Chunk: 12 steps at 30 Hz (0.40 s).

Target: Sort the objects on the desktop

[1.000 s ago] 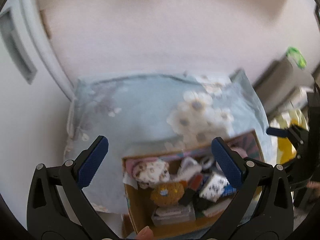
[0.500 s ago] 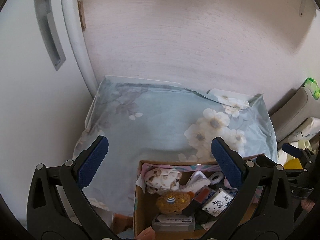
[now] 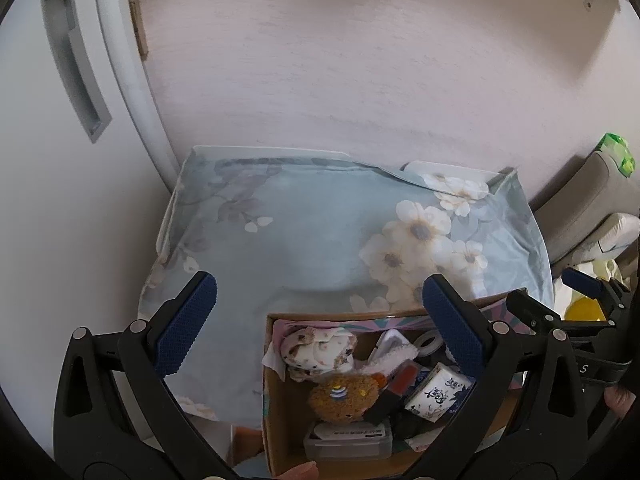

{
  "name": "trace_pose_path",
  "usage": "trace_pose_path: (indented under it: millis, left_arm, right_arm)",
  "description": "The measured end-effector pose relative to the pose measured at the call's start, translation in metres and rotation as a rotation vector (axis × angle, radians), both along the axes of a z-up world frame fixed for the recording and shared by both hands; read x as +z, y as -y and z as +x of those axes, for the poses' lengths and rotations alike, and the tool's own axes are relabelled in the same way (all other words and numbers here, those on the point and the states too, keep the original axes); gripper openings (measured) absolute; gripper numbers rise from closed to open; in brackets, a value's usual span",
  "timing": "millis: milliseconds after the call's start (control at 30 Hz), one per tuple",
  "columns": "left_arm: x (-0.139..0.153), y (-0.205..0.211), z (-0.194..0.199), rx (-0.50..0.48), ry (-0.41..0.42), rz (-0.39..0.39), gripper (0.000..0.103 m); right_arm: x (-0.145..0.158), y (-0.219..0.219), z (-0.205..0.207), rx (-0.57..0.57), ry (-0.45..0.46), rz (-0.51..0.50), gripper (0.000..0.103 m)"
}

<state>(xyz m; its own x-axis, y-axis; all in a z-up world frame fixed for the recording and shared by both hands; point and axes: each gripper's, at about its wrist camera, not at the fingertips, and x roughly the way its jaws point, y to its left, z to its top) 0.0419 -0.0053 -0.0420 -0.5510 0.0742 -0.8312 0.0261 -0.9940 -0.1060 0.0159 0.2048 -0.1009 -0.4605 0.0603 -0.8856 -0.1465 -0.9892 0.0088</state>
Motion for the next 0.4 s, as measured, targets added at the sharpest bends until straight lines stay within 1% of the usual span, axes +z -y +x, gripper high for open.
trace_pose_path:
  millis: [400]
  left_arm:
    - [-0.0042,-0.0005,-0.0055,-0.008,0.003,0.008,0.103]
  right_arm:
    - [-0.0039,-0.0001,-0.0024,-0.016,0.014,-0.005,0.102]
